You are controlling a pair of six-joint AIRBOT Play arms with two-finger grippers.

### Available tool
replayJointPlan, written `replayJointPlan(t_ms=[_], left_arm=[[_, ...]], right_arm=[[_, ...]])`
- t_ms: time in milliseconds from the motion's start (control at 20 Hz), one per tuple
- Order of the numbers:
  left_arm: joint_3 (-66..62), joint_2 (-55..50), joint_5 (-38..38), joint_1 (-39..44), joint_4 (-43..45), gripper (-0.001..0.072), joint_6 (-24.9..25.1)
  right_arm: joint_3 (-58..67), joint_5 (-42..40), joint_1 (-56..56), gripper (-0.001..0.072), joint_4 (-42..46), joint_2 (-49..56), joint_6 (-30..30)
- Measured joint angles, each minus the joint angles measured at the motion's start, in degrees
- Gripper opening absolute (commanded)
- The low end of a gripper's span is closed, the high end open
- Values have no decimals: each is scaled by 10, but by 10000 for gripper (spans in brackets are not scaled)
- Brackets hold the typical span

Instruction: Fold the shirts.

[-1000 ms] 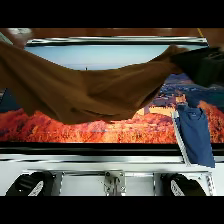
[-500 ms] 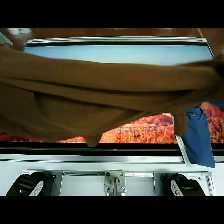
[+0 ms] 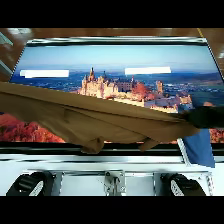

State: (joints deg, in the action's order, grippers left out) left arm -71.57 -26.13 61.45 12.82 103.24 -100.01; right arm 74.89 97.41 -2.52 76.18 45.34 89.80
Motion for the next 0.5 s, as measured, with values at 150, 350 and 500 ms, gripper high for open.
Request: replayJointPlan(t_ms=[150,350,500], left_arm=[[39,-66,-47,0,14,41,-8],[59,-208,-102,0,17,41,-23],[63,-333,-117,0,-12,42,-42]], right_arm=[[-50,-111,0,70,-18,85,-1],[-72,-303,-1,71,-79,224,-6],[-77,-414,0,80,-142,320,-7]])
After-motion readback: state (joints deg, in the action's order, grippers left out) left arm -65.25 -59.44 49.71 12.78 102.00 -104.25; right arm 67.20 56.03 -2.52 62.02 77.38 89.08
